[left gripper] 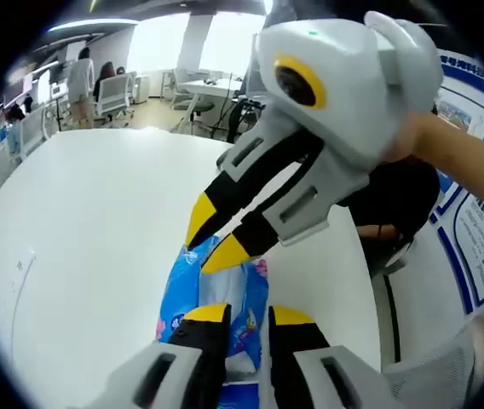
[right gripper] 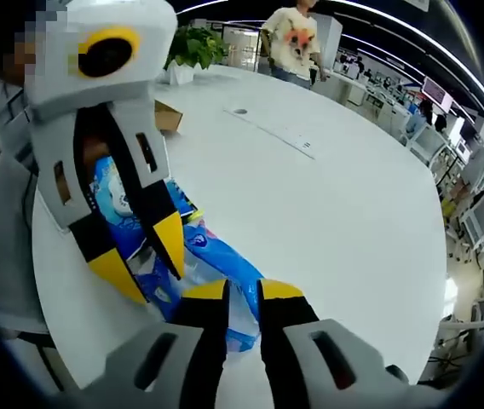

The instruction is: Operate the shoe box by opening the lid, removing the specified soft item, and placing it in the target area until the item is outside and the box remains undamaged.

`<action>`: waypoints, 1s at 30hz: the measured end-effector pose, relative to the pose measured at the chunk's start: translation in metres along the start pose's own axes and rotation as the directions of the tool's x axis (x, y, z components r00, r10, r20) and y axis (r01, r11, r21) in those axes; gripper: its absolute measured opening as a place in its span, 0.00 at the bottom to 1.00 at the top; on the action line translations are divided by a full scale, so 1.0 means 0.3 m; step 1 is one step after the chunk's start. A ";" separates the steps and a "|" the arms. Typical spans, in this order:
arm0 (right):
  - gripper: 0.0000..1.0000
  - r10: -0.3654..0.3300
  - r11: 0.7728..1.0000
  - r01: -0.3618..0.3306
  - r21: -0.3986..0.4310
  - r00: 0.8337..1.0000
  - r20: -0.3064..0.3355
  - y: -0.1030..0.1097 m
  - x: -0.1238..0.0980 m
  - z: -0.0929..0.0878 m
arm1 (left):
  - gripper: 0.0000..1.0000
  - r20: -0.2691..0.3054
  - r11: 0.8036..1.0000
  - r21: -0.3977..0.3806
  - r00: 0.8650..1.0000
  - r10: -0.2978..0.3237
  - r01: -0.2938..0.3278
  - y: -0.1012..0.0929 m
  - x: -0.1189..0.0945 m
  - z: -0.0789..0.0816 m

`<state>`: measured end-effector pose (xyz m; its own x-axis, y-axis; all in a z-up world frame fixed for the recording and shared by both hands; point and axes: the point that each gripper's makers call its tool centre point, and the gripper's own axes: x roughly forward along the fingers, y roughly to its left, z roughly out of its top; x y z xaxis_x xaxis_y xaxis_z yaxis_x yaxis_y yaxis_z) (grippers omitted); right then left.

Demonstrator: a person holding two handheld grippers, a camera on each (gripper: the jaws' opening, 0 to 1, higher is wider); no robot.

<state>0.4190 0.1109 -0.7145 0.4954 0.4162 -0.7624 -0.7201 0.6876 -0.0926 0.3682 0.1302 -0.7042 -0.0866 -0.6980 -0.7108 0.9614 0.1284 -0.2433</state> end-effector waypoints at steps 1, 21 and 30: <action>0.14 -0.006 1.000 0.006 -0.009 1.000 -0.015 0.003 -0.009 -0.006 | 0.18 0.000 1.000 0.003 1.000 0.002 -0.002 -0.003 -0.009 -0.001; 0.44 -0.101 0.995 0.101 0.010 0.995 -0.006 0.142 -0.197 0.059 | 0.41 0.105 0.993 0.063 0.990 0.096 -0.103 -0.062 -0.335 -0.092; 0.52 -0.067 0.997 0.067 -0.025 0.998 0.020 0.281 -0.269 0.130 | 0.48 0.140 0.981 -0.015 0.971 0.194 -0.194 -0.066 -0.577 -0.221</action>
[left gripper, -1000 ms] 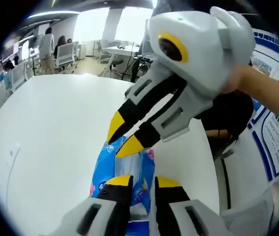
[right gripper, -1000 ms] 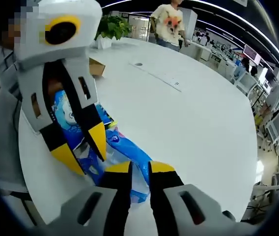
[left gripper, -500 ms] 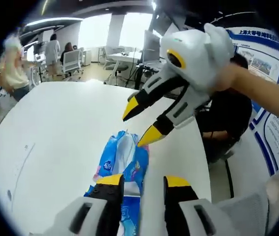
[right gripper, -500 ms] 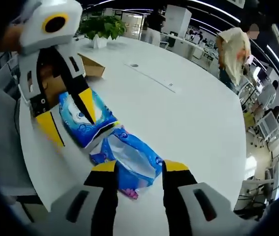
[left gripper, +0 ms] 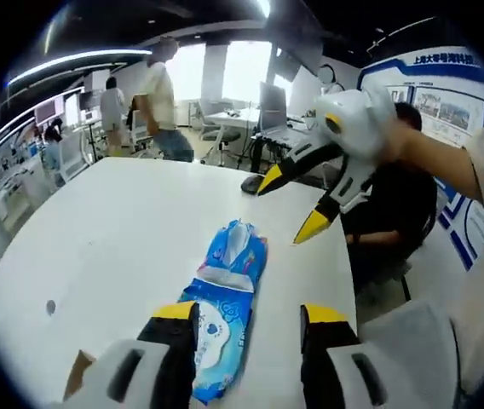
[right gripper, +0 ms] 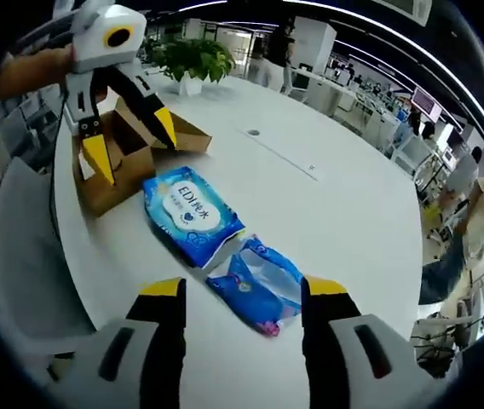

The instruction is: Operate the shoe box by opening the lid, removing the specified soft item, and placing it in the target area until the item is outside and the box remains undamaged.

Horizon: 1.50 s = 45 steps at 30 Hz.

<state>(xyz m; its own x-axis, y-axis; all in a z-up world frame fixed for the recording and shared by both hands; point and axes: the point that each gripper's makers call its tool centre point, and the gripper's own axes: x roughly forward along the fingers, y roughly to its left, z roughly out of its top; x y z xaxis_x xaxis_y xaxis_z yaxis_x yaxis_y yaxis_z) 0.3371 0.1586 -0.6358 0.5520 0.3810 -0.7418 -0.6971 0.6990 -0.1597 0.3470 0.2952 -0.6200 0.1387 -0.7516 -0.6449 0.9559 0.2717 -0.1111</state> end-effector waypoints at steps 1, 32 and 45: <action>0.53 0.009 1.000 -0.009 -0.005 1.000 0.006 0.015 -0.006 0.011 | 0.48 -0.004 1.000 -0.005 1.000 0.013 -0.013 0.006 -0.025 -0.016; 0.57 0.366 0.911 -0.349 -0.219 0.930 0.039 0.452 0.078 0.250 | 0.53 -0.069 0.874 -0.249 0.908 0.414 -0.417 0.116 -0.663 -0.575; 0.56 0.451 0.853 -0.433 -0.293 0.892 -0.005 0.579 0.194 0.313 | 0.52 -0.173 0.772 -0.335 0.841 0.513 -0.540 0.123 -0.800 -0.793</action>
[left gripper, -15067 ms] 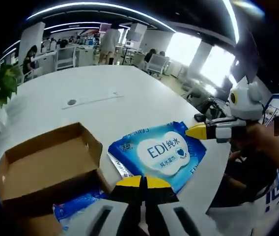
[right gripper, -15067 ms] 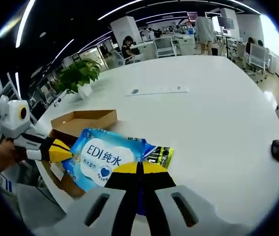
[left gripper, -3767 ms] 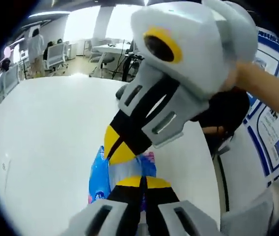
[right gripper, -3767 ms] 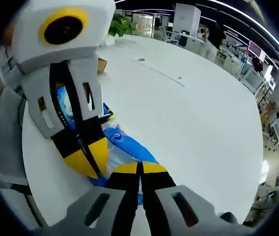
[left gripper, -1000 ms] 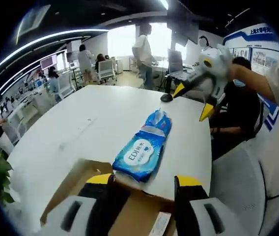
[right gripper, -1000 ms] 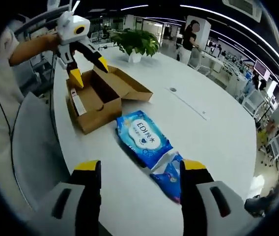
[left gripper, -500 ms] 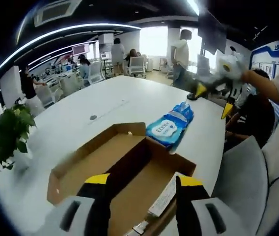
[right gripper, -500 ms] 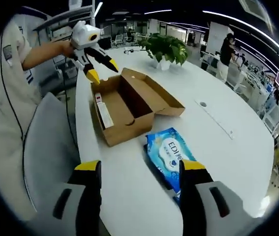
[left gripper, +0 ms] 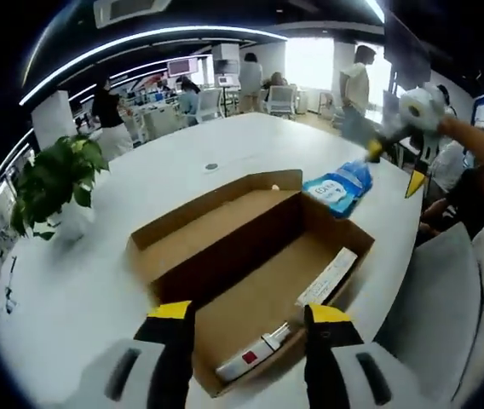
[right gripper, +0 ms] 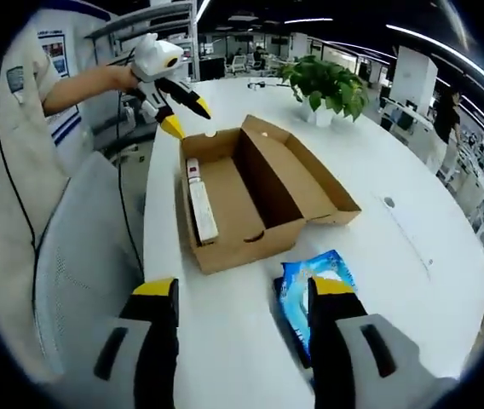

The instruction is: Operate the shoe box by opening the lid, removing the specified soft item, and placing it in the target area until the item is outside and the box remains undamaged.

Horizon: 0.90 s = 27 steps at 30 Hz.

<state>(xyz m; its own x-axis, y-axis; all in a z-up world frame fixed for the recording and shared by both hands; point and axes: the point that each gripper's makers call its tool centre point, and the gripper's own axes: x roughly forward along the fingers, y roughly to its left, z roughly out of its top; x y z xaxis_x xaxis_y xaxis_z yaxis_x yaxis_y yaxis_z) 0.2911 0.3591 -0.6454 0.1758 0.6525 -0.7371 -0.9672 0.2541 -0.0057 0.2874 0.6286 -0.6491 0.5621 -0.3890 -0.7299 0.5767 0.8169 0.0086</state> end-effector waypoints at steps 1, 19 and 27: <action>0.56 0.005 1.000 -0.005 -0.007 1.000 -0.004 0.003 0.010 0.003 | 0.51 -0.008 1.000 -0.024 1.000 0.008 -0.008 0.010 -0.004 -0.016; 0.53 0.098 0.992 -0.101 -0.074 0.994 -0.046 0.050 0.184 0.060 | 0.34 -0.085 0.939 -0.318 0.990 0.112 -0.133 0.142 -0.014 -0.233; 0.48 0.124 0.986 -0.130 -0.105 0.990 -0.063 0.054 0.261 0.074 | 0.28 -0.095 0.913 -0.387 0.991 0.096 -0.126 0.133 -0.003 -0.259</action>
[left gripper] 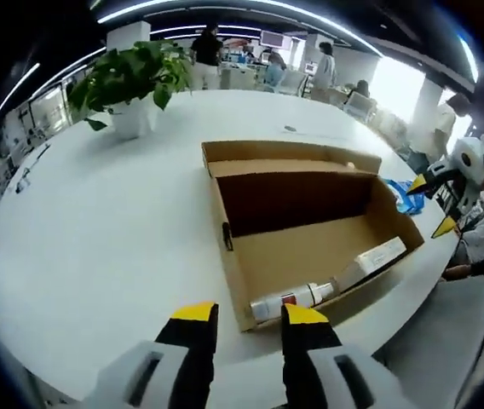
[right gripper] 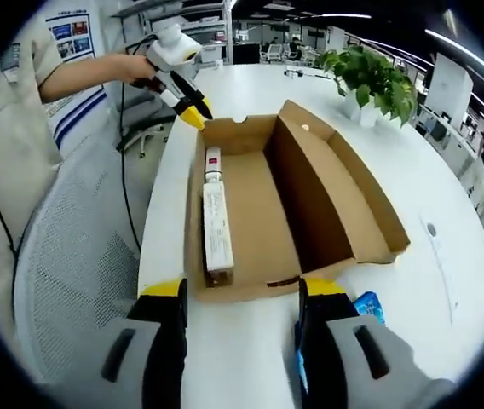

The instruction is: Operate the shoe box by opening the lid, removing the specified soft item, and placing it in the target area until the item is outside and the box remains undamaged.

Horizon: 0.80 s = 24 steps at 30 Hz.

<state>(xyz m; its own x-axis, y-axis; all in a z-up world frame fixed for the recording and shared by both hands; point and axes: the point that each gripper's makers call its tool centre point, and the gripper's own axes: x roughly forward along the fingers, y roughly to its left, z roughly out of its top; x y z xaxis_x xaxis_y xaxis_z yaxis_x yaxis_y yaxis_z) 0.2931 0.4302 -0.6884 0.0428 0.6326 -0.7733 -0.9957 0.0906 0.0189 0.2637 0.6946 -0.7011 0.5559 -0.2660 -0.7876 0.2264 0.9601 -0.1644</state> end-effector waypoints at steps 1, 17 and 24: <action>0.47 0.006 1.000 -0.006 -0.011 1.000 0.000 0.002 0.007 0.004 | 0.27 0.002 1.000 -0.017 1.000 -0.002 0.002 0.000 0.001 0.000; 0.41 0.075 0.995 -0.078 -0.060 0.996 -0.049 -0.001 0.155 0.020 | 0.12 0.020 0.991 -0.137 1.000 -0.003 0.006 0.007 0.030 -0.001; 0.42 0.125 0.991 -0.128 -0.043 0.990 -0.057 0.000 0.196 0.031 | 0.07 0.020 0.983 -0.184 1.000 0.000 0.003 0.019 0.032 -0.004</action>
<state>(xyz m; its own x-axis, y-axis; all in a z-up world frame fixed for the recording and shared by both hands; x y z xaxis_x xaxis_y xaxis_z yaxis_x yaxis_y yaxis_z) 0.2963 0.4744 -0.7280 -0.0869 0.5941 -0.7997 -0.9956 -0.0240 0.0903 0.2695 0.6976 -0.7104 0.5720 -0.2673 -0.7755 0.0770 0.9587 -0.2737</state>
